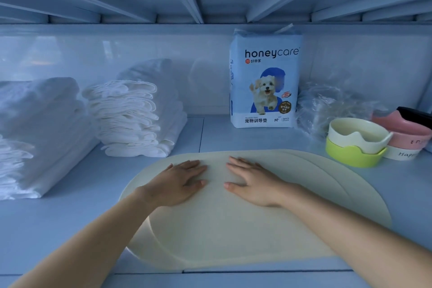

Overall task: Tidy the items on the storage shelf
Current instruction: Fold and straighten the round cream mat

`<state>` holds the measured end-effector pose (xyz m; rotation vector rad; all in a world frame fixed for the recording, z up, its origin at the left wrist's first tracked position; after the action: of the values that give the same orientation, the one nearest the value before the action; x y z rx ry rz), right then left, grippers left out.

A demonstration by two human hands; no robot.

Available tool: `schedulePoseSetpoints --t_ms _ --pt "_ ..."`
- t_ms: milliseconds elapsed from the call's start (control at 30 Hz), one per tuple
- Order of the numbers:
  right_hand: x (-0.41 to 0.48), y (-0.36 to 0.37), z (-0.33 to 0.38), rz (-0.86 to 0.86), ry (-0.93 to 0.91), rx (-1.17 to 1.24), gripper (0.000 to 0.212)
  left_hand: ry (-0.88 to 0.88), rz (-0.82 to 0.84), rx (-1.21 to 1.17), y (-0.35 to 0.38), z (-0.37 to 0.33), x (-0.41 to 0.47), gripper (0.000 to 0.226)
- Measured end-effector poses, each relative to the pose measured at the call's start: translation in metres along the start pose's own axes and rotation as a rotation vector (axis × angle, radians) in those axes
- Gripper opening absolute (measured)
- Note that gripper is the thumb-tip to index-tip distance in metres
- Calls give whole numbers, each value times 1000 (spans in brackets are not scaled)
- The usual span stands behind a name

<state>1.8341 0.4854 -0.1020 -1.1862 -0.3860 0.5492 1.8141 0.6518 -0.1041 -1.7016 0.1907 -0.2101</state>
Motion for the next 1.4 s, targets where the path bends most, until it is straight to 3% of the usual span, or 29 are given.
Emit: schedulePoseSetpoints --t_ms 333,567,833,1033,1167,1400 --pt "23 29 89 26 -53 -4 62 -135 -54 5 -20 59 -58 42" --pt "29 36 104 -43 -48 -17 57 -304 -136 5 -33 97 -89 56" --pt "17 26 94 -125 19 -25 52 -304 -235 -263 -40 96 -92 60" --pt "-2 14 78 -235 90 27 43 -152 -409 -619 -61 78 -86 53" --pt "-3 -4 96 -392 13 55 34 -40 -353 -682 -56 59 -82 52" --pt "18 -3 155 -421 -217 44 35 -38 -388 -761 -53 63 -95 33"
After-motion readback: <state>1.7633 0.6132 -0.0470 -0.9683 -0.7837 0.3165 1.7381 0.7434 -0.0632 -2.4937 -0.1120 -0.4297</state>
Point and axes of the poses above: each hand's wrist, its own x-axis towards the middle knuckle, its own y-axis out of the palm, z = x × y, the point moved 8 cm from there along x, towards the middle knuckle, and after that the axes turned 4 degrees about x, right-handed, at the moved point
